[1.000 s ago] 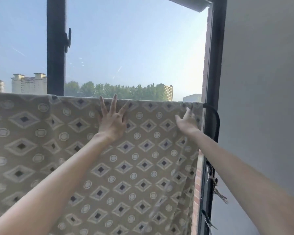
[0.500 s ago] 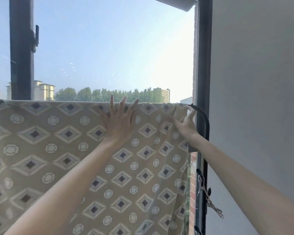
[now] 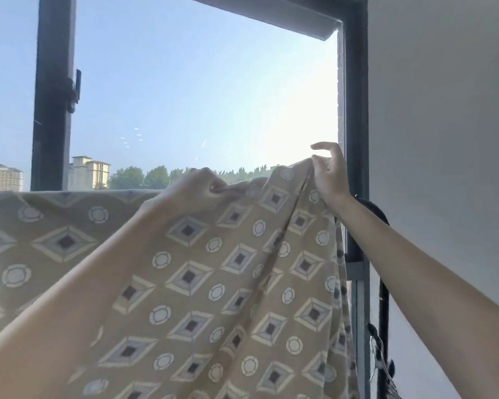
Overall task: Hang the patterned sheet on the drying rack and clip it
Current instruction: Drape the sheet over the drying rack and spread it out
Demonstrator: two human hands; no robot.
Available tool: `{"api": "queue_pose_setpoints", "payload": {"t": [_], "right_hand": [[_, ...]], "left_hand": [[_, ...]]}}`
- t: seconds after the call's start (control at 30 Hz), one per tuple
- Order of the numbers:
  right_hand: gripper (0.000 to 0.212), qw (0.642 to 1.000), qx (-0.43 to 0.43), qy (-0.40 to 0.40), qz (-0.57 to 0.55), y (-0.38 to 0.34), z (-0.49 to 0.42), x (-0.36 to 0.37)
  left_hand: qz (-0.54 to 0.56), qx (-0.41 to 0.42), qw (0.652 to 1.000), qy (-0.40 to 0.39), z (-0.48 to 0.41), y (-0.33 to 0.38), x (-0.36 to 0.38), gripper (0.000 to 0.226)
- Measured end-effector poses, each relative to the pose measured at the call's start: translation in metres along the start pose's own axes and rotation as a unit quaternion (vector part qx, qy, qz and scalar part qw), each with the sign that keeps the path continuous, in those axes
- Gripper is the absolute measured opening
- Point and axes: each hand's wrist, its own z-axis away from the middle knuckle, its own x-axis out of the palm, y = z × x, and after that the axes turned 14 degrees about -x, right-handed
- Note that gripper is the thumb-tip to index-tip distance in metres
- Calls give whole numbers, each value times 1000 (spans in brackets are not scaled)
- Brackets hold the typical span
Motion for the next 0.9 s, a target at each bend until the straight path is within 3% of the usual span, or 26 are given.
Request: {"api": "queue_pose_setpoints", "payload": {"t": [0.2,0.3,0.37,0.5,0.57,0.7,0.8,0.9], "right_hand": [[18,1000,-2,4,23,16,-8,3],[16,992,-8,-61,110,31,-3,-3],[17,966,-18,-116,230,43,2,-3],[24,920,21,-114,375,55,2,-3],[21,913,25,-98,394,58,4,-1],[21,930,-47,-99,351,54,12,12],[33,951,-68,-148,262,40,28,25],[33,924,-130,-236,271,17,45,41]], "left_hand": [[-64,5,993,96,-26,-10,-4,49],[2,-53,996,-68,-37,-11,-3,60],[14,-81,981,-173,-42,-7,-1,49],[-13,-119,968,-223,-53,-7,0,26],[19,-131,972,-192,-56,-14,4,22],[83,-53,995,6,-52,-25,16,20],[87,-34,995,40,-47,-32,19,28],[67,-15,994,83,-39,-33,17,30]]}}
